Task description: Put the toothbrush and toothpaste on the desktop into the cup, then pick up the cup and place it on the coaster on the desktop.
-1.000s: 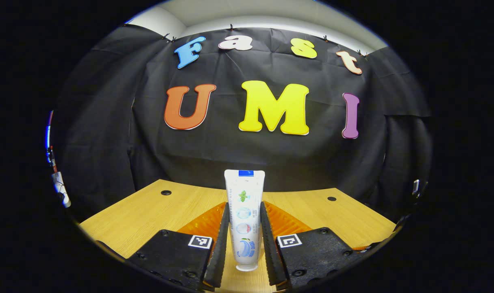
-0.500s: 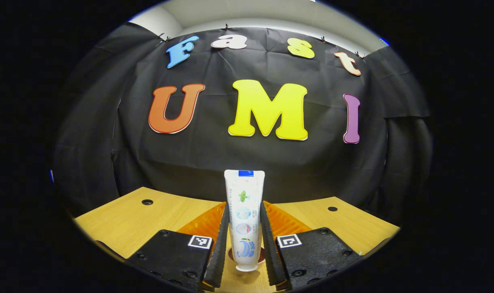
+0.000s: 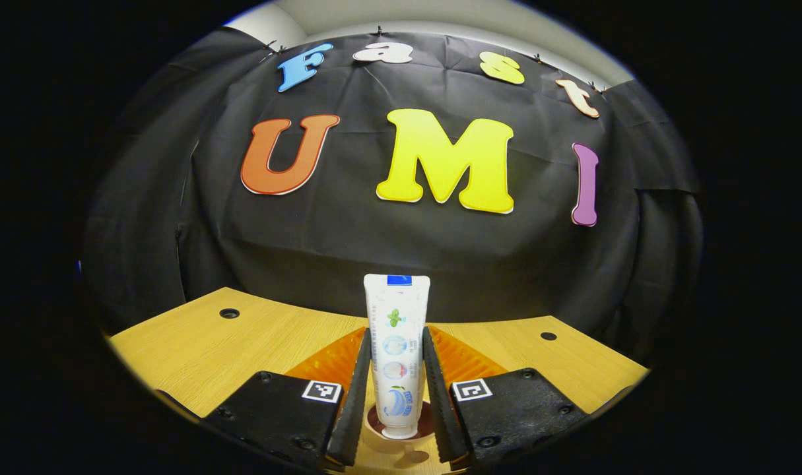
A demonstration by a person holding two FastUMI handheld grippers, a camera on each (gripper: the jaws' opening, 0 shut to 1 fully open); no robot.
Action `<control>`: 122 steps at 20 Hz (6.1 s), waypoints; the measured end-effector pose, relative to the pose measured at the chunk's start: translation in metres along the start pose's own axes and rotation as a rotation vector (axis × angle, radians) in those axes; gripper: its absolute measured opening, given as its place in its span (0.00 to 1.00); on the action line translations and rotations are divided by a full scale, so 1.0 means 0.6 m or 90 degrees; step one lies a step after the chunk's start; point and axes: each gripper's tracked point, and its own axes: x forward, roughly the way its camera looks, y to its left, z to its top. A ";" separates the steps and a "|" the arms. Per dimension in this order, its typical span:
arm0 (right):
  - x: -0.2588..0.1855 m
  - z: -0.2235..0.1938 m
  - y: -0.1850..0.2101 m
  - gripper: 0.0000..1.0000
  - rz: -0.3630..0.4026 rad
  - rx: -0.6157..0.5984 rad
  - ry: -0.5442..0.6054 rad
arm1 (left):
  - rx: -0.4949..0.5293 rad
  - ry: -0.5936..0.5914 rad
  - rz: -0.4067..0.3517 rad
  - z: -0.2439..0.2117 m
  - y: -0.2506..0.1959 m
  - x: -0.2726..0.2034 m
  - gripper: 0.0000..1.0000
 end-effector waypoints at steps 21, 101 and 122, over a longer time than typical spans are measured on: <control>0.002 0.096 0.133 0.00 0.122 -0.086 -0.091 | 0.029 -0.041 0.029 0.050 0.041 -0.081 1.00; -0.106 0.244 -0.053 0.96 0.125 -0.130 -0.197 | 0.047 0.362 -0.058 0.012 -0.030 -0.128 0.99; -0.128 0.232 -0.188 0.96 0.045 -0.094 -0.212 | -0.086 0.772 -0.029 -0.138 -0.086 -0.133 1.00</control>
